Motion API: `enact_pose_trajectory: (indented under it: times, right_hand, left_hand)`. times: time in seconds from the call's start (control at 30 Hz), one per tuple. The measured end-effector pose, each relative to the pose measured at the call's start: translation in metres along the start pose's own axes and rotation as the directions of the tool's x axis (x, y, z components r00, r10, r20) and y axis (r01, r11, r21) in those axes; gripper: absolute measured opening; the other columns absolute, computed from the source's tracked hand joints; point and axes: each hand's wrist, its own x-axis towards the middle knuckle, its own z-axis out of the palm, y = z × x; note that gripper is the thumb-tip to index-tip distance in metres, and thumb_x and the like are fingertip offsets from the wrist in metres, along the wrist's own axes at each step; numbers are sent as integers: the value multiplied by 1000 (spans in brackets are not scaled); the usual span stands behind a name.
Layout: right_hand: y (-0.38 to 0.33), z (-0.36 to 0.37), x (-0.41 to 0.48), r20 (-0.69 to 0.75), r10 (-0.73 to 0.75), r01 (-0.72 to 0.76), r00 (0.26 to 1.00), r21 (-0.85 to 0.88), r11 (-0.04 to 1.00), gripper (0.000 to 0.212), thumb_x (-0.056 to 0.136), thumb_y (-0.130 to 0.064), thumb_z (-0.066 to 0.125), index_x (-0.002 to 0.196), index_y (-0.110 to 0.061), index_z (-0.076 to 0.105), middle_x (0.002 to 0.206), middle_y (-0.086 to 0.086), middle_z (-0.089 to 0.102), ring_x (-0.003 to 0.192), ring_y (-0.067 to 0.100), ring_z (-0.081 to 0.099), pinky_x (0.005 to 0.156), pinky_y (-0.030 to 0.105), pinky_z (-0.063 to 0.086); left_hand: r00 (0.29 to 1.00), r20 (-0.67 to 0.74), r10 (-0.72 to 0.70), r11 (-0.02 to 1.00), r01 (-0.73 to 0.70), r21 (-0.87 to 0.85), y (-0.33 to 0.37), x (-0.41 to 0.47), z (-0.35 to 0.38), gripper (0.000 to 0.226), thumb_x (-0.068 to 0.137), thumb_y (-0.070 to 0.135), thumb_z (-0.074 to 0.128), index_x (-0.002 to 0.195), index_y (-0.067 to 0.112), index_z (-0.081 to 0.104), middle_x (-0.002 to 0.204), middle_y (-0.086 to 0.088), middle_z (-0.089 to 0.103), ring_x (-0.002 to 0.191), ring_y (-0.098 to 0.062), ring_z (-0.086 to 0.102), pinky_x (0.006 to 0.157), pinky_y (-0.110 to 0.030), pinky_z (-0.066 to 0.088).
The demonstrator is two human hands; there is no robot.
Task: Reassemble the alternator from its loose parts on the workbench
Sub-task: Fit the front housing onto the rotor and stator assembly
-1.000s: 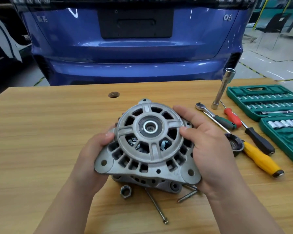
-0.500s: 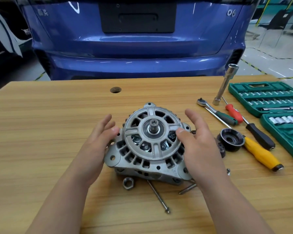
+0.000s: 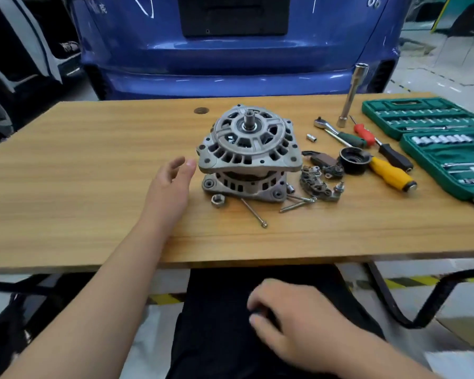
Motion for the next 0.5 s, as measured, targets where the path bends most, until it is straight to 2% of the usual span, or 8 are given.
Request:
enact_pose_trajectory:
  times: [0.03,0.07,0.1,0.2,0.33,0.4,0.47,0.5]
  right_hand:
    - [-4,18,-11,267,35,-2,963,-124,992,29,90,-52,46,107,-29,52,104,-9,55,91,17,60,74,35,46]
    - [-6,33,-16,413,80,4,907,-197,980,35,92,-50,47,110,-21,51,108,0,54,93,26,60,72,38,43]
    - [-7,44,-16,459,104,4,882,-228,974,38,93,-47,49,111,-13,50,108,7,54,93,33,58,71,40,40]
    - [-17,49,-22,369,102,-25,924,-207,978,36,93,-39,52,108,-6,51,107,14,57,91,37,58,71,43,41]
    - [-41,47,-20,151,-94,106,984,-72,992,38,93,-43,50,123,-19,47,116,5,50,103,28,52,73,42,44]
    - [-52,56,-19,200,-214,234,956,-82,969,47,94,-48,48,135,-28,39,123,6,45,101,26,49,74,40,43]
    - [-60,77,-26,311,-283,368,907,-261,892,41,96,-48,44,135,-39,42,121,1,49,89,19,52,66,32,45]
    - [-59,85,-30,343,-286,407,895,-364,838,35,94,-51,41,128,-46,49,116,-6,54,81,12,54,60,25,45]
  left_hand:
    - [999,-22,37,999,-37,32,-8,-10,2,45,88,53,55,122,24,59,114,11,63,105,-8,59,90,-13,42]
    - [996,-51,79,995,-75,70,-14,-15,3,35,92,45,56,119,23,60,108,14,63,99,-4,58,80,-1,38]
    - [992,-76,104,990,-97,101,-17,-16,4,27,94,41,56,116,26,60,103,16,62,94,1,57,70,5,34]
    - [991,-91,102,991,-93,101,-17,-22,6,27,94,40,55,114,24,64,105,11,66,93,0,58,66,0,34]
    - [975,-189,113,994,-109,30,-17,-25,1,22,92,39,54,106,26,65,101,10,67,93,-7,61,75,-12,42]
    - [969,-232,85,993,-100,-56,-20,-31,-5,16,88,40,53,94,31,64,93,12,68,88,-7,62,82,-24,50]
    - [970,-235,67,990,-93,-102,-24,-36,-10,15,87,39,52,89,32,65,86,11,68,83,-7,62,84,-31,52]
    - [971,-231,63,990,-89,-106,-26,-37,-11,14,88,38,53,88,31,65,84,11,68,82,-8,62,83,-31,52]
